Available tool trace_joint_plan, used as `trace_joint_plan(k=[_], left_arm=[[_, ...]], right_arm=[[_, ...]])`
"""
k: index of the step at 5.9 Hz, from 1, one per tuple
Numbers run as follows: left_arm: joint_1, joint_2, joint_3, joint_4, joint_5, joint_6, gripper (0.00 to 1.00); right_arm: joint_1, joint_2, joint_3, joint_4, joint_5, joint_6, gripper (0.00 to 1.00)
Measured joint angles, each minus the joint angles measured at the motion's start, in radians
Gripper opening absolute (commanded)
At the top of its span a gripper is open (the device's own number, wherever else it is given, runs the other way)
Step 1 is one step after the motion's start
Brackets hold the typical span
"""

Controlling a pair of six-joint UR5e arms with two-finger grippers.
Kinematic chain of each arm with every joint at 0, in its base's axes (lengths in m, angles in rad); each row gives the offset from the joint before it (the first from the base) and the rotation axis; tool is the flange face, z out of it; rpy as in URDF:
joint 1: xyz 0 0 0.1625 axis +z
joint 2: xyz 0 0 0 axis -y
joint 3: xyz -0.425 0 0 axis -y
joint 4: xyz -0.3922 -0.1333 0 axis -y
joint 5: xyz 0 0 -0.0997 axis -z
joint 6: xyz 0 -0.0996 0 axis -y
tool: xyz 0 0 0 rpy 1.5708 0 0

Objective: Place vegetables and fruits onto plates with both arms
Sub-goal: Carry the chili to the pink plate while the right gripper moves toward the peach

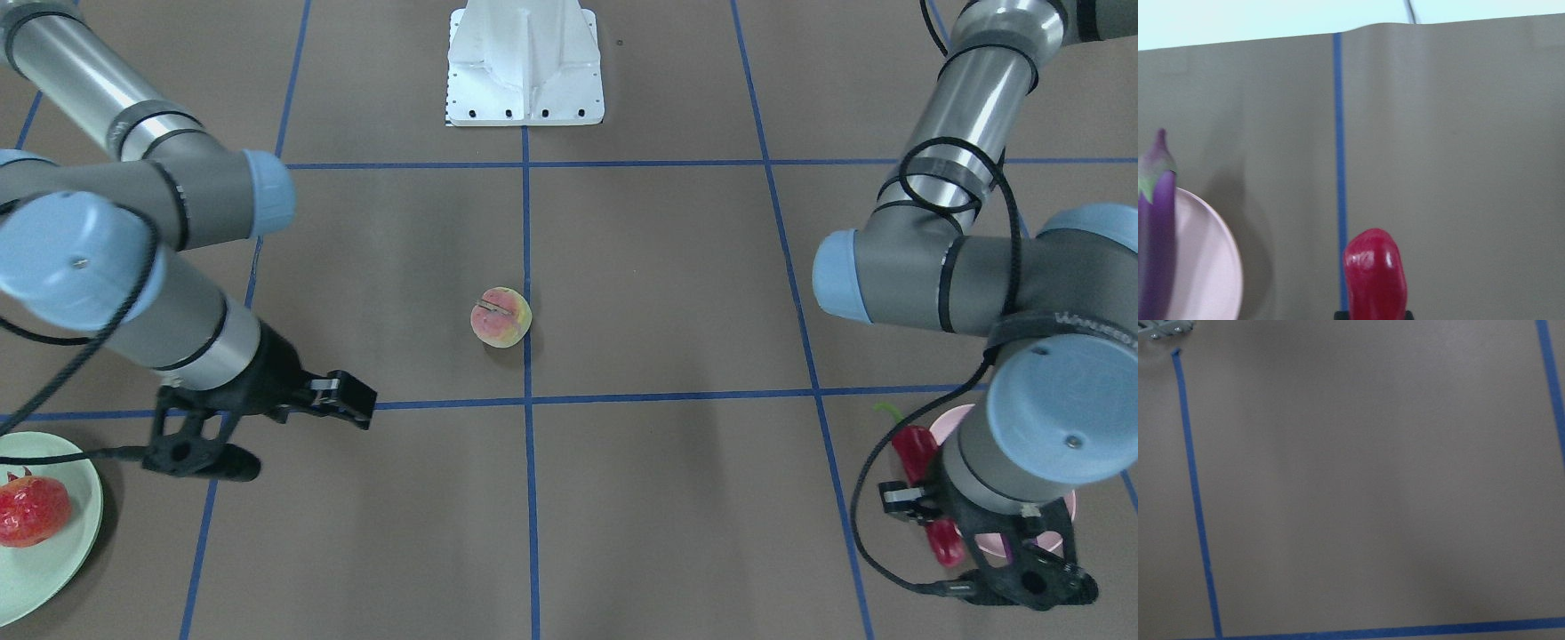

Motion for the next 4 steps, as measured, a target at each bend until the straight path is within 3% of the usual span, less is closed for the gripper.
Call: trace_joint_plan(k=[2,4], left_arm=[[0.026,0.010,0.144,-0.152,0.135,0.059,0.00],[0.085,0.039,0.186,-0.206,0.198,0.096,0.00]], right_arm=[[-0.087,0.051,-0.002,-0.002,-0.061,0.146,0.99],[-0.121,0.065,0.004,-0.005,-0.079,0.209,0.99]])
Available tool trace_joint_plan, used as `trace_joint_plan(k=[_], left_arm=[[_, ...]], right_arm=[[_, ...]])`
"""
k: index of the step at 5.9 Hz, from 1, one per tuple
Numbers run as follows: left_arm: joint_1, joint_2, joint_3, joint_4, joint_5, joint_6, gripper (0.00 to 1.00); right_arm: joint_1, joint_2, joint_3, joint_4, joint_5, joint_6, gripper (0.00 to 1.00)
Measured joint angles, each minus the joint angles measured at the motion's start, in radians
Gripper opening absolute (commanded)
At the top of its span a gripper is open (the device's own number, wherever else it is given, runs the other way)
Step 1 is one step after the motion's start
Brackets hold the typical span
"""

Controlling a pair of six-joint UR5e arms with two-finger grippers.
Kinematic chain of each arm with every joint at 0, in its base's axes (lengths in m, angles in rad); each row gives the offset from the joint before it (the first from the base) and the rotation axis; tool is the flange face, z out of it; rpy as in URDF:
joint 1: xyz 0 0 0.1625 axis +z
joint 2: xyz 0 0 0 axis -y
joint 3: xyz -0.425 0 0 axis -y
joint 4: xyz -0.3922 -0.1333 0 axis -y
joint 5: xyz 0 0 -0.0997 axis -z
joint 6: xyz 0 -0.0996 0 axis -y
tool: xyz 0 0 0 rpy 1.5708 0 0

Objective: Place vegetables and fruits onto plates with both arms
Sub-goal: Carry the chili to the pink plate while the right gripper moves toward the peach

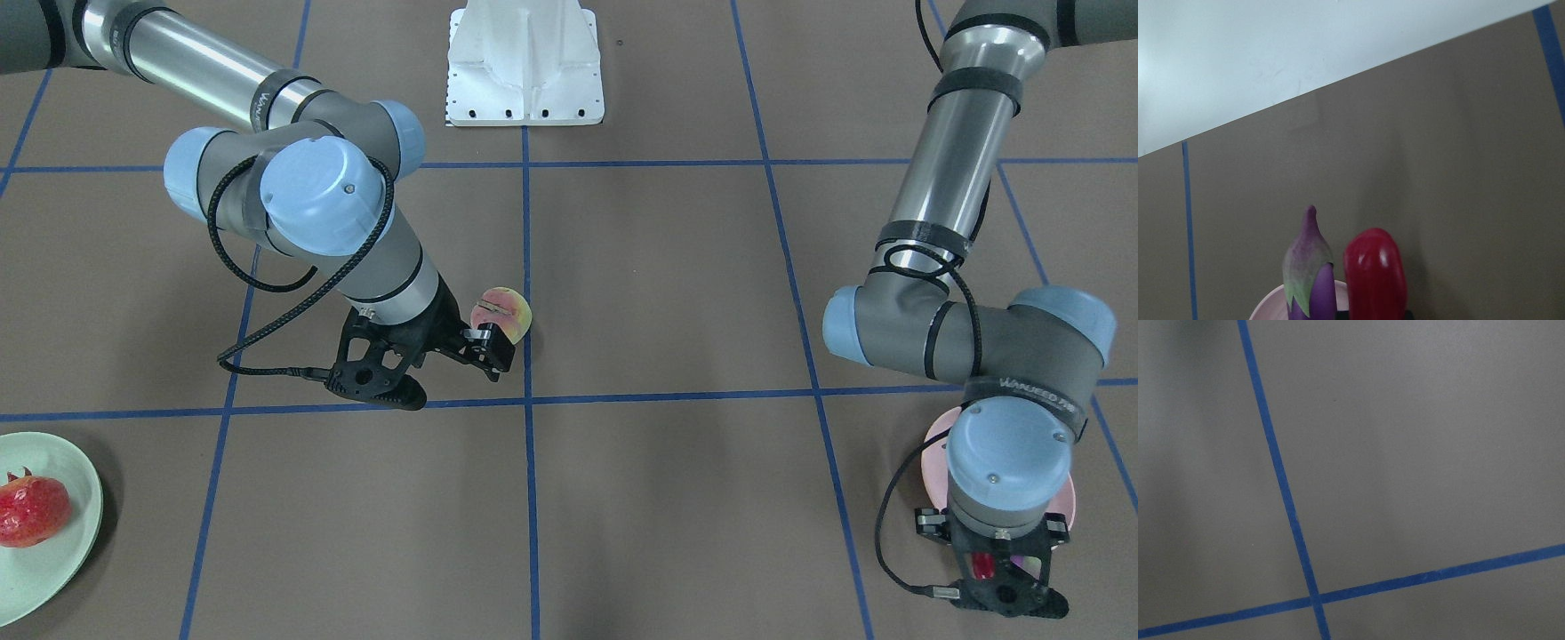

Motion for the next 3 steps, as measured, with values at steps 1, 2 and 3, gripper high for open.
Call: trace_joint_plan(k=[1,2,3], left_arm=[[0.016,0.024,-0.002,-0.004,0.004,0.037,0.00],[0.022,0.050,-0.015,-0.003,0.004,0.062,0.00],[0.019,0.067,-0.032,0.003,0.004,0.093,0.98]], right_arm=[[-0.005,0.001,0.002,-0.002,-0.001,0.012,0.99],[-0.008,0.001,0.006,-0.003,-0.002,0.022,0.99],[-0.009,0.002,0.010,-0.003,-0.002,0.026,0.99]])
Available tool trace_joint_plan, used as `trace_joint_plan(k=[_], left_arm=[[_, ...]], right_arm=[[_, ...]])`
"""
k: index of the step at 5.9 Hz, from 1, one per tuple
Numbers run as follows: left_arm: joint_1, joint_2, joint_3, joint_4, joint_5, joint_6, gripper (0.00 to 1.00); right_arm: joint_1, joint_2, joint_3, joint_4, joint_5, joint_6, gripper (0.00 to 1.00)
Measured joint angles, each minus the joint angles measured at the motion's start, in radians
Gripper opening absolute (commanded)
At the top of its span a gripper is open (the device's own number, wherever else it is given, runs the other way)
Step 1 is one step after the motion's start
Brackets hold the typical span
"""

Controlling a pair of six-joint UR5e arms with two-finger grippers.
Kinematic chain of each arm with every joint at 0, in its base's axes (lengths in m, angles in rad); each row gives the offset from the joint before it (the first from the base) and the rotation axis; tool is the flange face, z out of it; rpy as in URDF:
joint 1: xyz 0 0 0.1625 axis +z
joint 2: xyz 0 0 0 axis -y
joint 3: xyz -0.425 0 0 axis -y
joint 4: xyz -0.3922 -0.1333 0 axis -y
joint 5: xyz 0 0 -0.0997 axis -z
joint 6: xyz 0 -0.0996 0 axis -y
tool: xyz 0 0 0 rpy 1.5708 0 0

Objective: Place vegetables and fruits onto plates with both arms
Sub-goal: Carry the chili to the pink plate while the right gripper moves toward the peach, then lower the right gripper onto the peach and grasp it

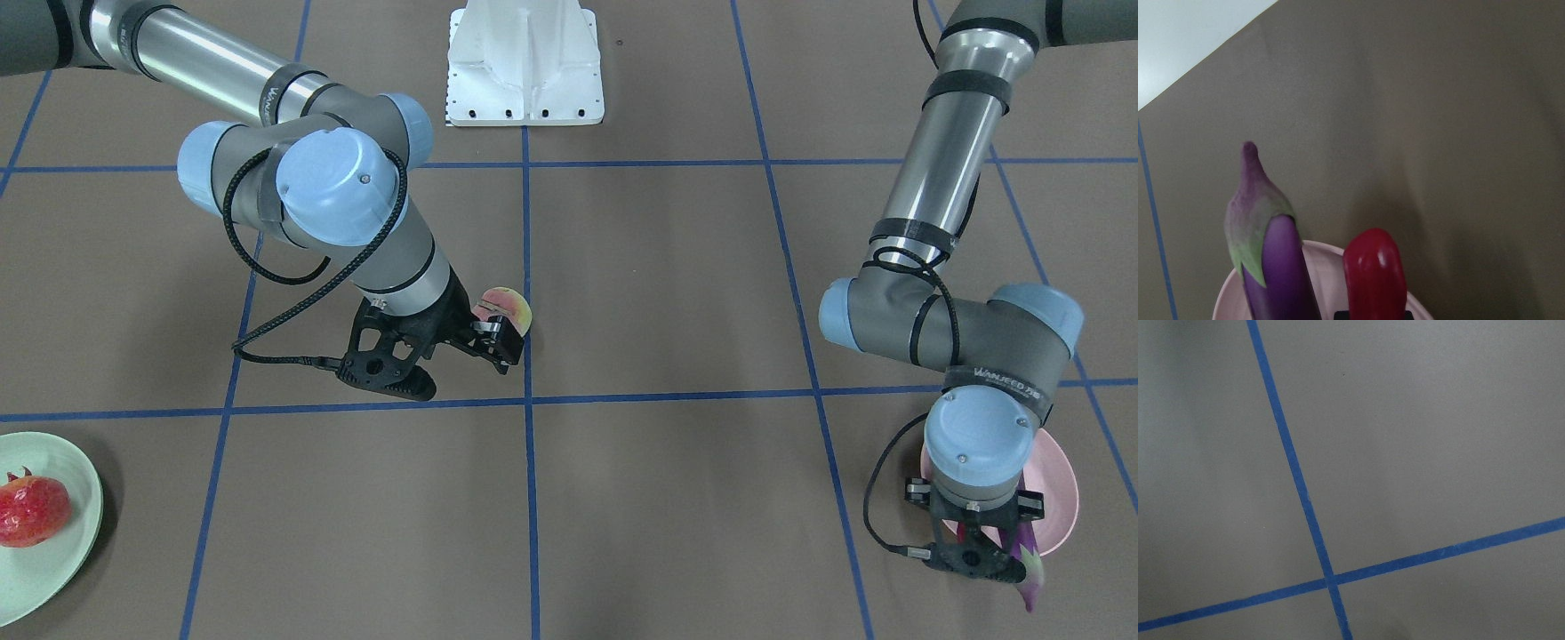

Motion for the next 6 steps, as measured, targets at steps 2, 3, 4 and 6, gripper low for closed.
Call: trace_joint_plan(k=[2,3,4,6], left_arm=[[-0.015,0.010,-0.025,0.005,-0.007,0.047,1.00],[-0.037,0.015,-0.051,0.012,-0.034,0.054,1.00],[-0.078,0.019,-0.082,0.043,-0.095,0.075,1.00],[-0.159,0.012,-0.181,0.174,-0.238,0.111,1.00]], right_arm=[[-0.001,0.000,0.013,0.000,0.001,0.002,0.99],[-0.004,-0.001,0.017,0.000,0.000,0.001,0.99],[-0.014,-0.003,0.018,0.000,0.000,0.001,0.99],[-0.093,-0.012,0.015,-0.002,-0.062,-0.011,1.00]])
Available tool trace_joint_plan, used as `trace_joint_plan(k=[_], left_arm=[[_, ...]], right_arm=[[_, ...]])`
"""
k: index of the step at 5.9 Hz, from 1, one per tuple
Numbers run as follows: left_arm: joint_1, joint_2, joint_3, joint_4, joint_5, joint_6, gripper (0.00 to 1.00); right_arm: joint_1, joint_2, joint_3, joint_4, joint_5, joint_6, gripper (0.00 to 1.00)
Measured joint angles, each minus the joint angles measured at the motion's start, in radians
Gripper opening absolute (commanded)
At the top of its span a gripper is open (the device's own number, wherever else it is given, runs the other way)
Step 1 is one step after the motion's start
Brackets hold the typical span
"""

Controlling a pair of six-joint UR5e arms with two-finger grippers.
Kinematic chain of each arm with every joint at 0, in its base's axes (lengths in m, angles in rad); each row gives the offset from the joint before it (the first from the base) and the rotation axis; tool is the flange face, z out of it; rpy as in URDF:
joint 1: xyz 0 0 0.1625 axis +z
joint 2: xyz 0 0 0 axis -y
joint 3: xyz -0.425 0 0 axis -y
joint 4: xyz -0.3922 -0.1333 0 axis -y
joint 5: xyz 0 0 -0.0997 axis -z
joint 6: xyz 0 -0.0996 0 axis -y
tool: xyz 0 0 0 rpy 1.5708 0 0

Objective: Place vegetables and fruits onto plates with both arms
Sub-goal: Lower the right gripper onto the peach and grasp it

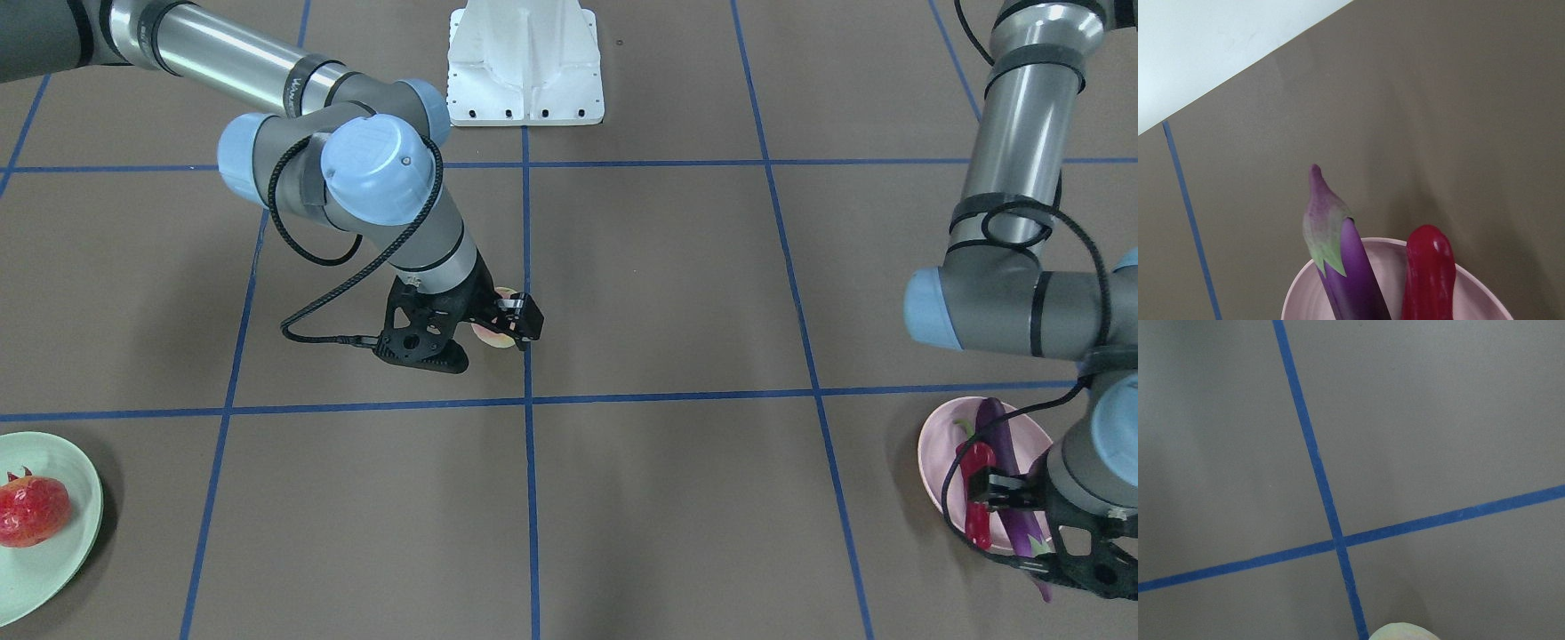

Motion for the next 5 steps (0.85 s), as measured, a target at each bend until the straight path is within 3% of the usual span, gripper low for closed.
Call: trace_joint_plan(k=[3,5], left_arm=[[-0.018,-0.005,-0.037,0.051,-0.053,0.004,1.00],[-0.021,-0.005,-0.038,0.051,-0.061,0.003,1.00]], right_arm=[[-0.067,0.003,0.024,-0.123,-0.066,-0.055,1.00],[-0.104,-0.001,0.018,-0.133,-0.100,-0.063,1.00]])
